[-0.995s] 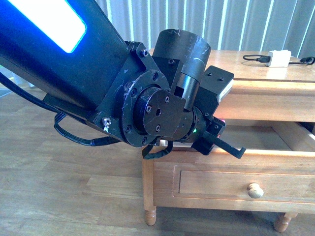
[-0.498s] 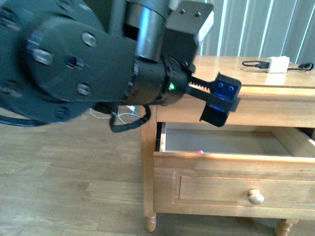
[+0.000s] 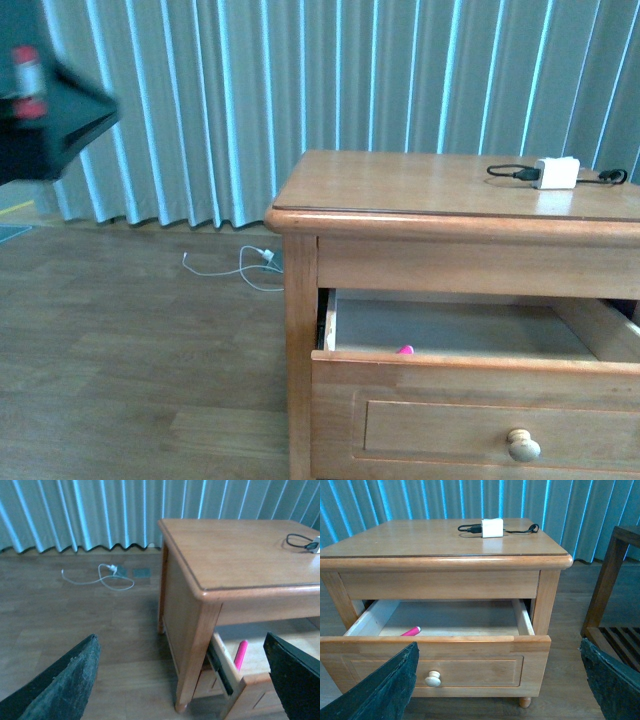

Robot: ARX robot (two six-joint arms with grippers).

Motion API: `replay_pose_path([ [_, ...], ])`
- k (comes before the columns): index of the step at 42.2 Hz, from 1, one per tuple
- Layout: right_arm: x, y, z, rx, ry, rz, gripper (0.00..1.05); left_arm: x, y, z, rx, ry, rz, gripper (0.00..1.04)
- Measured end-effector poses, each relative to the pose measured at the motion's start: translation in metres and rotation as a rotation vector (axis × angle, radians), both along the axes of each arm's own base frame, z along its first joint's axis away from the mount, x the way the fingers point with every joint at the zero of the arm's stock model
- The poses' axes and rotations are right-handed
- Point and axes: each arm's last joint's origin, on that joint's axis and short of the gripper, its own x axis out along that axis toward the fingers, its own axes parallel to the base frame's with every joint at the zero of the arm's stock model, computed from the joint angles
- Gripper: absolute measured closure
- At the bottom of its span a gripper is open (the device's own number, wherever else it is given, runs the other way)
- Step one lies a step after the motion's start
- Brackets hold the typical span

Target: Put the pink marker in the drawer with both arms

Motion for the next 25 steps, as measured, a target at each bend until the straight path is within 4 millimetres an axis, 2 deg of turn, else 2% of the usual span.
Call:
replay_pose_path([
  [5, 0.000, 0.000, 0.000, 0.000, 0.000, 0.000, 0.09, -0.030, 0.022, -0.019, -0.044, 0.064, 0.050, 0.06],
  [8, 0.000, 0.000, 0.000, 0.000, 0.000, 0.000, 0.09, -0.058, 0.036, -0.042, -0.086, 0.132, 0.094, 0.06],
  [13, 0.000, 0.000, 0.000, 0.000, 0.000, 0.000, 0.09, -0.087, 0.049, -0.064, -0.174, 0.156, 0.139, 0.06],
  [18, 0.000, 0.000, 0.000, 0.000, 0.000, 0.000, 0.09, -0.099, 0.051, -0.065, -0.240, 0.098, 0.156, 0.06],
  [25, 0.000, 0.000, 0.000, 0.000, 0.000, 0.000, 0.09, -0.100, 0.051, -0.065, -0.262, 0.095, 0.153, 0.06],
])
